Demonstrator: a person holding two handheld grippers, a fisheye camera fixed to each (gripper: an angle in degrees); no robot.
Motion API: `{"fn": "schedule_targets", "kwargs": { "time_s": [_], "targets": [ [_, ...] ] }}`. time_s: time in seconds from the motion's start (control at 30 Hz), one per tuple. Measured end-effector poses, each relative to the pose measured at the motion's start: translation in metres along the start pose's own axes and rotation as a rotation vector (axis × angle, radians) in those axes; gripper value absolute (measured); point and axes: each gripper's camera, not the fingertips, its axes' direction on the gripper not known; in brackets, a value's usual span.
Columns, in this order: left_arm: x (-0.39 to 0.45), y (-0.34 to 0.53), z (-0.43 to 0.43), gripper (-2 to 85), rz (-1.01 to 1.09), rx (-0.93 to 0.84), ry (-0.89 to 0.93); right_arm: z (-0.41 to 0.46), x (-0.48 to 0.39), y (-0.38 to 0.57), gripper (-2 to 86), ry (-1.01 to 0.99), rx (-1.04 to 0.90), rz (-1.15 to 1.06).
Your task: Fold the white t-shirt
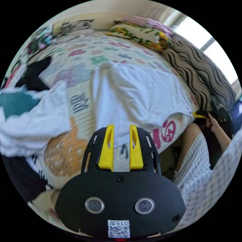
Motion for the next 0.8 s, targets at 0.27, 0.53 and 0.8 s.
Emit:
{"fn": "schedule_targets", "kwargs": {
  "time_s": [0.27, 0.53, 0.8],
  "targets": [
    [-0.083, 0.075, 0.015, 9.2, -0.464, 0.038, 0.105, 0.010, 0.005, -0.008, 1.4, 0.039, -0.139, -0.113],
    [-0.089, 0.092, 0.007, -0.6, -0.299, -0.007, 0.210, -0.028, 0.036, -0.002, -0.5, -0.070, -0.227, -0.185],
    [-0.105, 0.105, -0.035, -0.8, -0.231, 0.025, 0.215, -0.055, 0.064, 0.006, -0.5, -0.027, -0.327, -0.250]
  ]
}}
